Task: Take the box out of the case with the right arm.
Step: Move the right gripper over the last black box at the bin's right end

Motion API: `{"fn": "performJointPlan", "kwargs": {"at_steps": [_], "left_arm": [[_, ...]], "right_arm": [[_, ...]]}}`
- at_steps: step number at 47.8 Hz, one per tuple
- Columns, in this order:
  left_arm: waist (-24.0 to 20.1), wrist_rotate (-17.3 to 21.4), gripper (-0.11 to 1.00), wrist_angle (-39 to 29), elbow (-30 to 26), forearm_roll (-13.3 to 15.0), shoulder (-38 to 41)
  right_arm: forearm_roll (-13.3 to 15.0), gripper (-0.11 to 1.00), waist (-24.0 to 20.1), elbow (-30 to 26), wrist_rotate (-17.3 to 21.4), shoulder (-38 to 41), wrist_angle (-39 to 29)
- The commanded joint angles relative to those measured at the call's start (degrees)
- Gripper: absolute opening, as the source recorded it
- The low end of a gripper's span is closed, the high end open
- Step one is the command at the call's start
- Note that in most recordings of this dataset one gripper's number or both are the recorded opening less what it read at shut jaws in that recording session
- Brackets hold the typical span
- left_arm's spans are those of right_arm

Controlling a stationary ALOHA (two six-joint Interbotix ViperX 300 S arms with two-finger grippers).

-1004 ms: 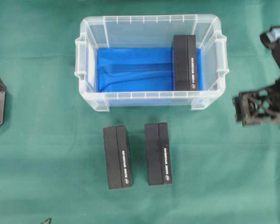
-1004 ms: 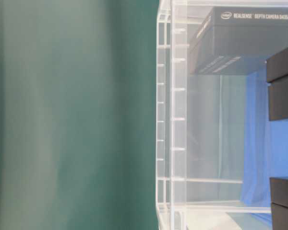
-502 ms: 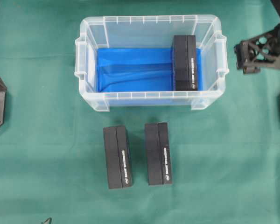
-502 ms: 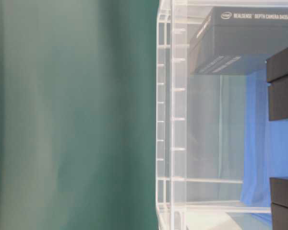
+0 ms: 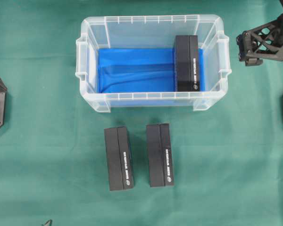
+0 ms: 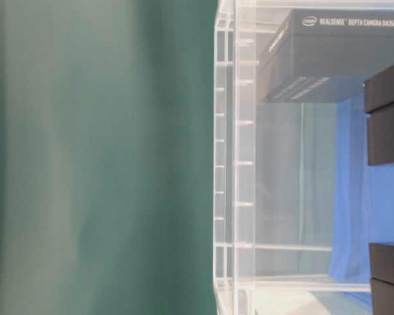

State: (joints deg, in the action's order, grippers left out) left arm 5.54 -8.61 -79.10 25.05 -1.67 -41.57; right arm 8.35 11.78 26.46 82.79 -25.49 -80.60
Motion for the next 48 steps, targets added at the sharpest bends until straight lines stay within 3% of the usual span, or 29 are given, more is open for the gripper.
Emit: {"fn": "performJointPlan", "kwargs": {"at_steps": [1,19,27,34,48], "left_arm": [[0.18,0.09,0.00,0.35,-1.76,-0.09,0.09],[0.18,0.09,0.00,0.35,-1.67,-0.09,0.09],[0.09,0.09,0.00,0.35,-1.67,-0.09,0.18],[0.18,0.09,0.00,0.35,-1.85,-0.09,0.53],[0.18,0.00,0.00,0.35,-1.93,-0.09,0.88]], "right_arm": [[-0.09,0.88,0.18,-0.53,-0.26,-0.53,0.35],[-0.18,0.88,0.18,-0.70,0.00,-0.53,0.44],[-0.35,0.87,0.00,-2.02,-0.09,1.41,3.87],[-0.70,0.87,-0.35,-5.62,-0.62,6.06,7.29],[-0.97,0.88,-0.79,-17.05,-4.31,17.67,7.91]]}}
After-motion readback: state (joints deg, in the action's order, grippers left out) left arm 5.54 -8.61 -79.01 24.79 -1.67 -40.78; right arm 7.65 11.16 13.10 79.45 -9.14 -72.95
